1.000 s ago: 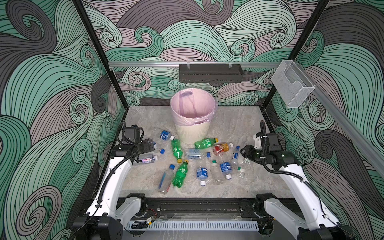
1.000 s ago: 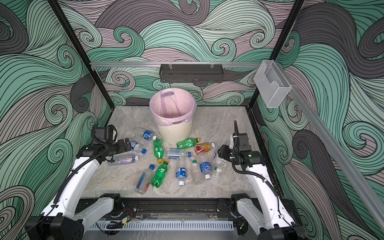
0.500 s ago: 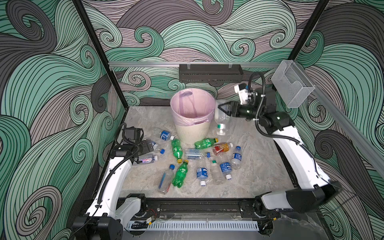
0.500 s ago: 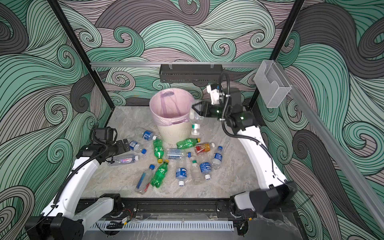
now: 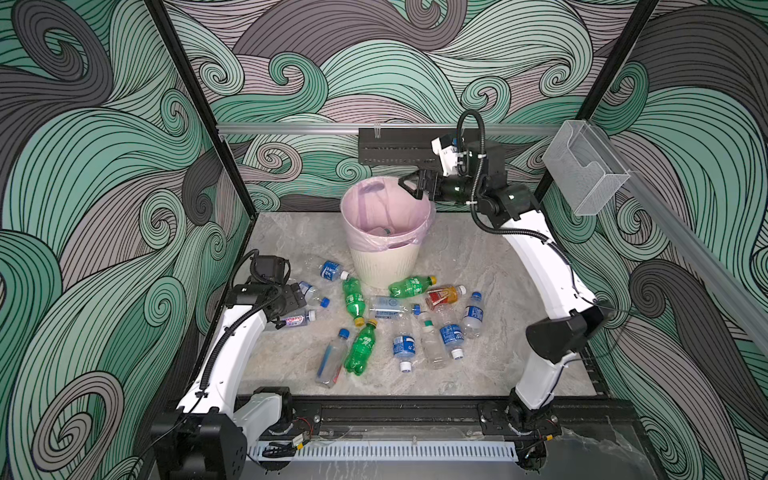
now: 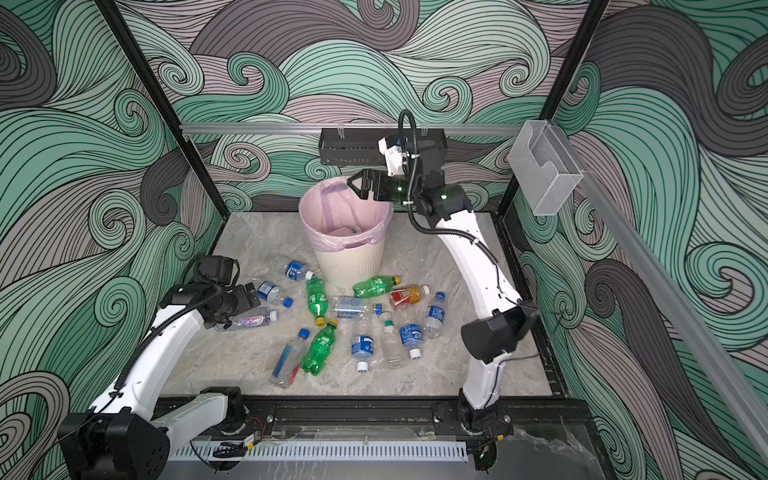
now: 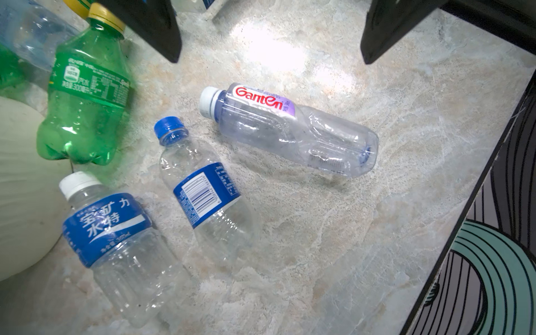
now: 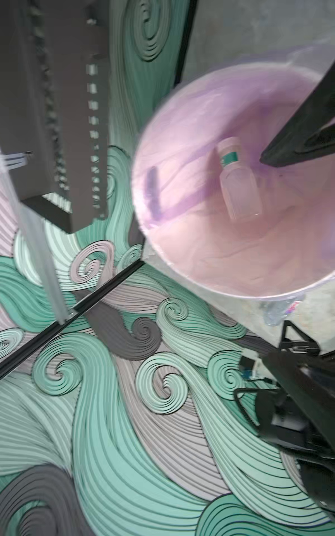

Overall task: Throw the plastic bottles in the bin
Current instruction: 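Lift the clear bottle with right gripper and carry it over the bin, then open right gripper over bin while left gripper lowers onto clear Ganten bottle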

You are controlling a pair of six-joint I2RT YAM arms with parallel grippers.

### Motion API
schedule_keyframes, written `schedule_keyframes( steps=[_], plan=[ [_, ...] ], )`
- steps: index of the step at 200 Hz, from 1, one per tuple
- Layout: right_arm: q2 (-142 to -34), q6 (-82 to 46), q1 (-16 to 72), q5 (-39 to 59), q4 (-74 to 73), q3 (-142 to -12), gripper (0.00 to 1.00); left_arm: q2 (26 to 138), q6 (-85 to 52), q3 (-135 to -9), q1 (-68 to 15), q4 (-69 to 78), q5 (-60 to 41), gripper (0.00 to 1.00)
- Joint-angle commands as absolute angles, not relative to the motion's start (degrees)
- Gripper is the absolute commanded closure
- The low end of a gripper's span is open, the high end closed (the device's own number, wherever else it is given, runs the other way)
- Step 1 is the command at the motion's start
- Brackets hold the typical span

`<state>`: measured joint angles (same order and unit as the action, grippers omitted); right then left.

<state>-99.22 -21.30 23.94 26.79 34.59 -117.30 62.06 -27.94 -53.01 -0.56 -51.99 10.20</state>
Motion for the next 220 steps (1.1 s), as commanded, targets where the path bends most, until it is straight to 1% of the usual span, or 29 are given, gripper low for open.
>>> schedule_keyframes(
  steps=[1, 56, 82, 105, 153, 188, 220],
  plan=[
    [-87.56, -18.98, 23.91, 25.53, 25.87, -105.17, 0.0, 61.58, -30.75, -53.86, -0.41, -55.03, 12.12, 0.01],
    [-69.9, -16.33, 23.91, 21.86, 26.82, -80.97, 0.0, 59.95, -37.62, -50.48, -0.43, -52.99, 14.15, 0.01],
    [-63.1, -13.69, 23.89, 20.36, 28.21, -72.43, 0.0, 58.82, -42.97, -48.93, -0.35, -53.03, 15.71, 0.01],
    [-58.79, -12.46, 23.86, 20.14, 28.63, -66.19, 0.0, 57.76, -46.18, -46.8, -0.35, -50.66, 15.07, 0.01],
    [-53.66, -14.24, 23.89, 21.66, 28.5, -57.61, 0.0, 59.23, -50.27, -44.77, -0.35, -46.04, 13.51, 0.01],
    [-53.08, -13.6, 23.87, 22.28, 29.55, -57.45, 0.0, 63.61, -52.71, -45.19, -0.36, -43.18, 11.16, 0.01],
    [-53.18, -14.18, 23.86, 22.85, 28.75, -56.68, 0.0, 68.09, -56.43, -46.24, -0.35, -45.29, 13.88, 0.02]
  ],
)
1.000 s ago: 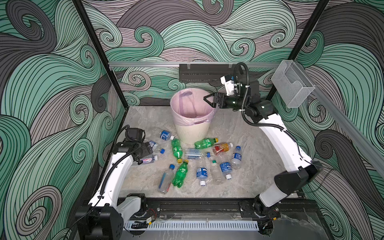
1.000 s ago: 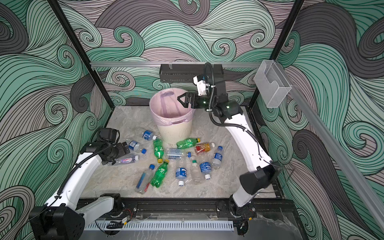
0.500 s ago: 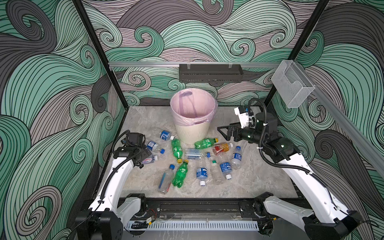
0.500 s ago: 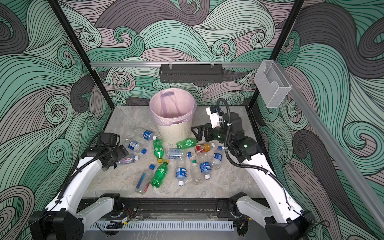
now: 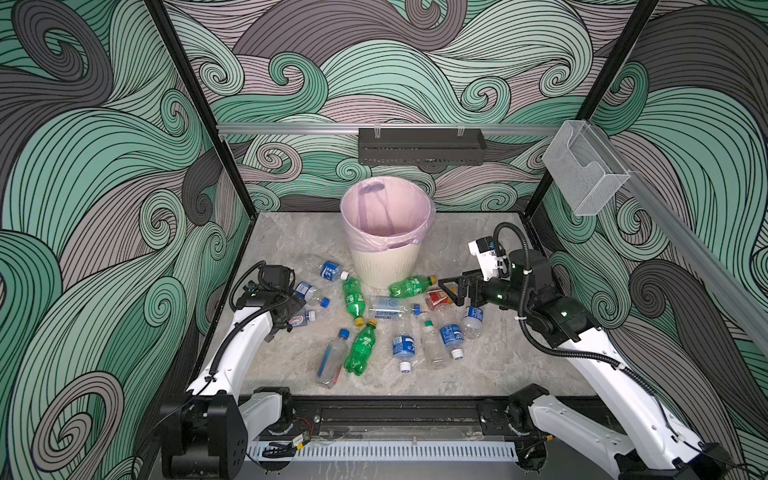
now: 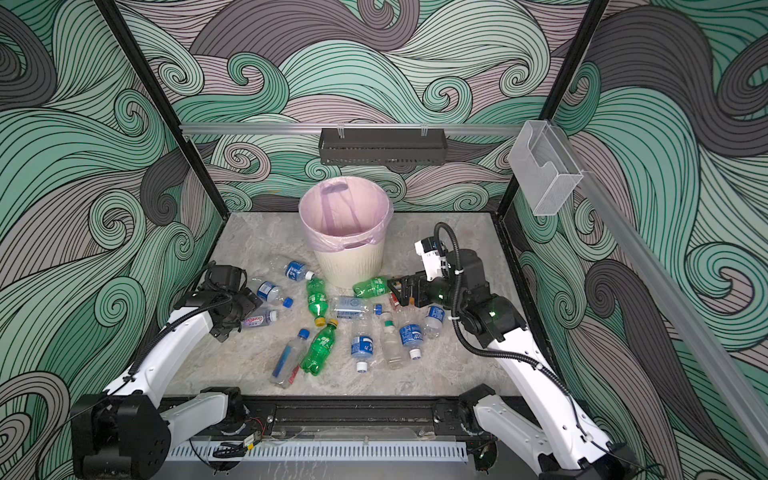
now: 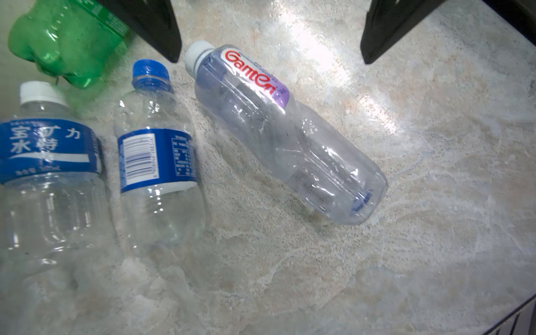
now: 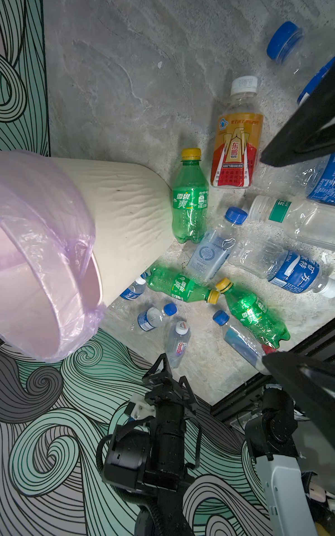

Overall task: Throw the plastic bottles in the bin
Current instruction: 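Open right gripper over bin while left gripper lowers onto clear Ganten bottle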

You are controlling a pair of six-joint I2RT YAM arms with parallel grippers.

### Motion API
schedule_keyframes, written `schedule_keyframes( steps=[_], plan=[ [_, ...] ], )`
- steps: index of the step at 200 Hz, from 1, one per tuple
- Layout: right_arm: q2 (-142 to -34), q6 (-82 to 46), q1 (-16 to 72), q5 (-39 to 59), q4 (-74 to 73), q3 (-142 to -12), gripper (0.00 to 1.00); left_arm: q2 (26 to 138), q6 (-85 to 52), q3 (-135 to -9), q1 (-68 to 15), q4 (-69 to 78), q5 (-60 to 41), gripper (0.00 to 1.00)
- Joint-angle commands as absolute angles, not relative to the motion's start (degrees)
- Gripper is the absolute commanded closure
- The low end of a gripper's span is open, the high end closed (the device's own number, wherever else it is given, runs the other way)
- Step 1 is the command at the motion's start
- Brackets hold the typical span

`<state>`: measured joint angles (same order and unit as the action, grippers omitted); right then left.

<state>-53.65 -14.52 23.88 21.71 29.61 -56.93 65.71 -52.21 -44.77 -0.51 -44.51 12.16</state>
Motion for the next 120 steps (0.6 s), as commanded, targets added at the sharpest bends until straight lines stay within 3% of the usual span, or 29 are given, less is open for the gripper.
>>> schedule_keyframes(
  steps=[1, 120],
  plan=[
    [-53.18, -14.21, 23.88, 22.81, 28.57, -56.64, 0.0, 68.19, -56.51, -46.23, -0.35, -45.23, 13.92, 0.02],
    [-53.46, -15.37, 23.91, 24.32, 26.06, -54.34, 0.0, 79.26, -57.05, -44.03, 1.0, -36.5, 15.15, 0.06]
  ],
)
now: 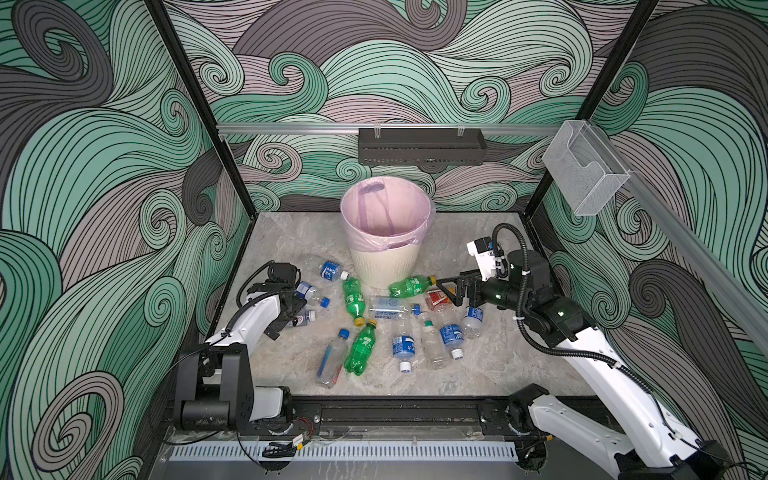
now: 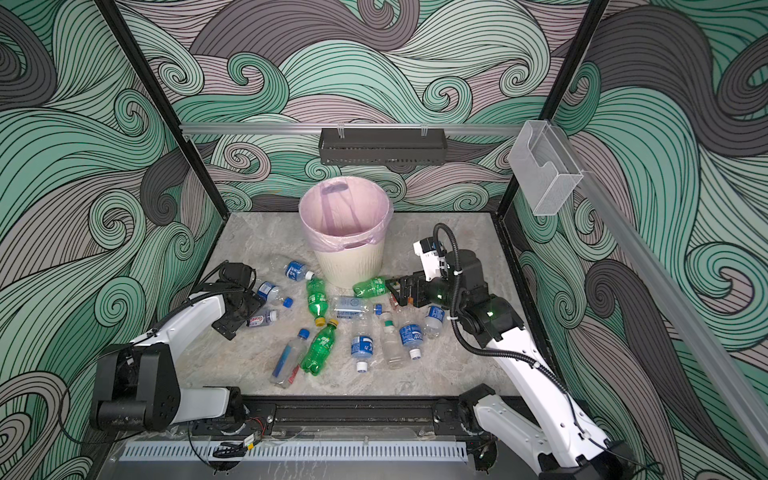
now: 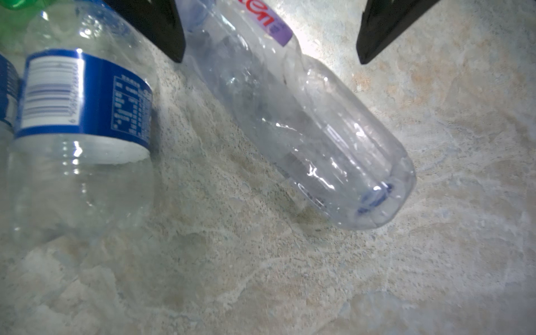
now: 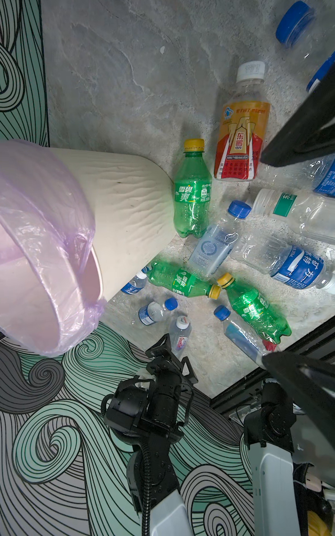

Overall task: Throw the plastic bottles in the bin
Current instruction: 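Open right gripper over bin while left gripper lowers onto clear Ganten bottle, then close left gripper on the clear Ganten bottle and lift it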

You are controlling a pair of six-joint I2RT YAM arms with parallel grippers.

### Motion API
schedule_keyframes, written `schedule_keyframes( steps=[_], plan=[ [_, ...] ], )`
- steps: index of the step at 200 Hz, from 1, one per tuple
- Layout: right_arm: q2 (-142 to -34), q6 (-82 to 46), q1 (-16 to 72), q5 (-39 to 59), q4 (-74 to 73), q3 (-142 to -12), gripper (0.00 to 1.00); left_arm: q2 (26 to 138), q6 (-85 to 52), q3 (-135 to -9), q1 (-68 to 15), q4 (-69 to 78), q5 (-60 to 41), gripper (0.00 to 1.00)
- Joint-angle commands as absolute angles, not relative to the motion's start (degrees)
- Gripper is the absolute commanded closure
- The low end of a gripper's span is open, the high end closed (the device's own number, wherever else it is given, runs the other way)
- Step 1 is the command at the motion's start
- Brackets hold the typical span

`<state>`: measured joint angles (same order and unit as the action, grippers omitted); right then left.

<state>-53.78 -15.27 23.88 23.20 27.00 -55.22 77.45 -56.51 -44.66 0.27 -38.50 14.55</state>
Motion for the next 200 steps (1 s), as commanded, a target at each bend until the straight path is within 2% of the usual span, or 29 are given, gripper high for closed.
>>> schedule_keyframes(
  steps=[1, 93, 110, 139, 157, 200],
  plan=[
    [-53.4, -15.42, 23.95, 24.38, 26.13, -54.33, 0.0, 79.35, -57.0, -44.03, 0.98, -36.49, 15.13, 0.07],
    [-51.33, -14.85, 23.91, 22.51, 27.64, -52.93, 0.0, 89.74, -55.37, -44.06, 2.67, -34.25, 8.26, 0.14],
    [-51.59, -14.81, 23.91, 22.35, 27.57, -52.87, 0.0, 89.25, -55.28, -43.21, 2.81, -33.84, 8.35, 0.23],
    [-52.02, -14.94, 23.93, 22.15, 27.39, -52.86, 0.0, 86.53, -55.15, -41.89, 2.85, -33.83, 9.69, 0.49],
    [-52.54, -15.16, 23.91, 22.19, 27.03, -53.01, 0.0, 85.11, -54.36, -41.58, 2.88, -34.58, 10.6, 0.59],
    [-53.46, -15.64, 23.91, 22.51, 26.2, -52.87, 0.0, 82.45, -50.72, -41.85, 2.95, -37.23, 10.12, 0.65]
  ],
)
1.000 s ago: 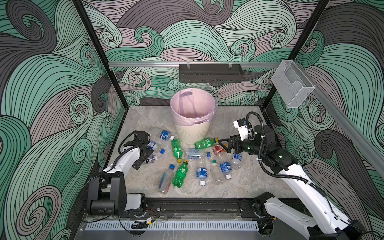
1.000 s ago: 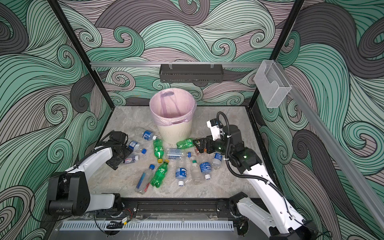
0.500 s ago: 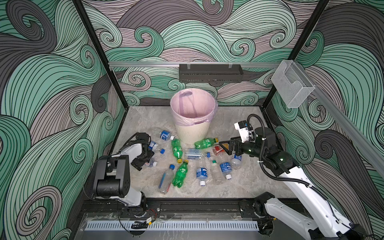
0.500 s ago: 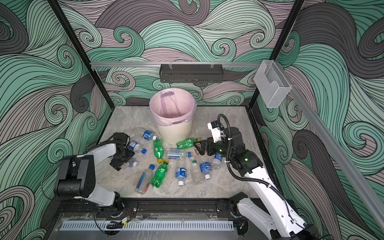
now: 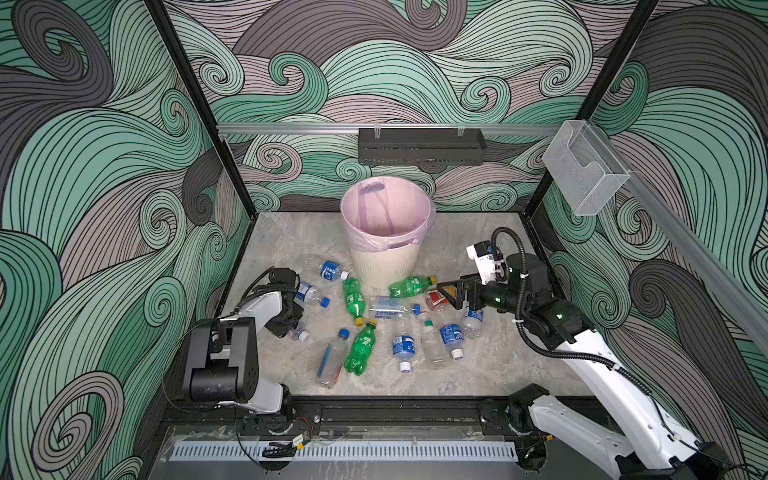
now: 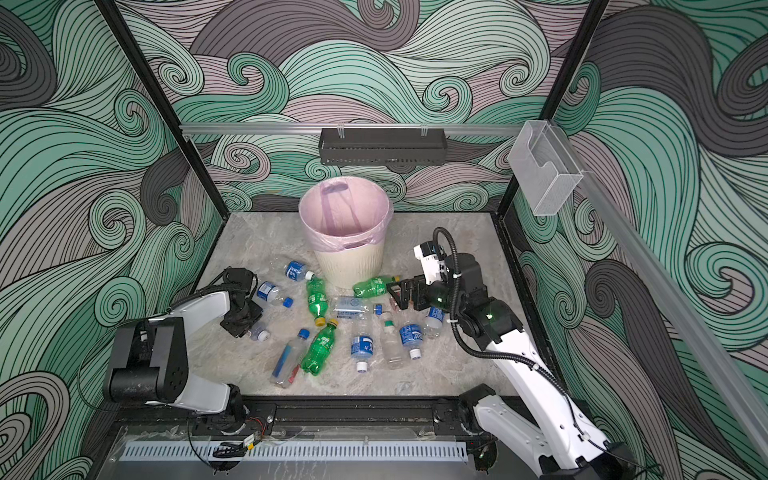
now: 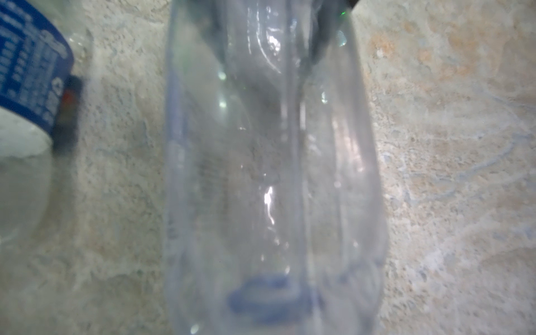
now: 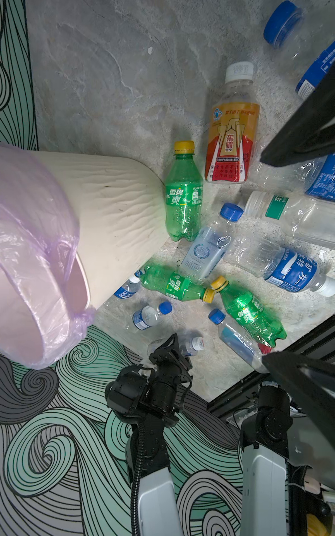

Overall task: Throw the plastic bottles in the bin
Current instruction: 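Close left gripper on the clear Ganten bottle and lift it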

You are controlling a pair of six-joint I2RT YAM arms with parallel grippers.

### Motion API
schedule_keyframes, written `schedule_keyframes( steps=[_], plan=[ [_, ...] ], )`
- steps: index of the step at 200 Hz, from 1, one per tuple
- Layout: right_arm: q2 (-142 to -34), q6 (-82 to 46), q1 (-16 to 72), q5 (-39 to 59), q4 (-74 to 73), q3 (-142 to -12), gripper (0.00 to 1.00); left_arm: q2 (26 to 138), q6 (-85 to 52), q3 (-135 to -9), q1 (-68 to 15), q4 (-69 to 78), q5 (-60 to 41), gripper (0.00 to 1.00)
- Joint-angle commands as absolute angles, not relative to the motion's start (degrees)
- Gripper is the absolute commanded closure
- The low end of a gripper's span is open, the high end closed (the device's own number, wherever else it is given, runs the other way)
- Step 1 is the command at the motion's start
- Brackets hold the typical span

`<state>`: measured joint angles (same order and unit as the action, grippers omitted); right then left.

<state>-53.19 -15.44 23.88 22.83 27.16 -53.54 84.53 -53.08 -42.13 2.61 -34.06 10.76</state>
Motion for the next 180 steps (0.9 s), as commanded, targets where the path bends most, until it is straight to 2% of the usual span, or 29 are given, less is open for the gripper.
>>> schedule_keyframes(
  steps=[1, 19, 89, 127, 180],
  plan=[
    [-53.45, -15.64, 23.95, 22.51, 26.19, -52.84, 0.0, 82.36, -50.67, -41.84, 2.97, -37.25, 10.11, 0.66],
    [-53.77, -15.73, 23.91, 21.9, 26.43, -52.73, 0.0, 79.36, -49.33, -41.66, 2.98, -38.03, 9.57, 0.71],
    [-56.24, -16.95, 23.89, 10.09, 30.91, -52.55, 0.01, 68.29, -40.69, -47.62, 2.91, -49.46, 10.42, 0.73],
    [-55.37, -20.34, 23.73, -3.42, 35.17, -51.53, 0.02, 64.07, -33.57, -52.23, 2.89, -51.37, 2.09, 0.72],
    [-53.44, -22.29, 22.29, -4.27, 35.82, -47.98, 0.01, 61.79, -22.6, -60.57, 2.9, -57.89, -6.69, 0.69]
  ],
)
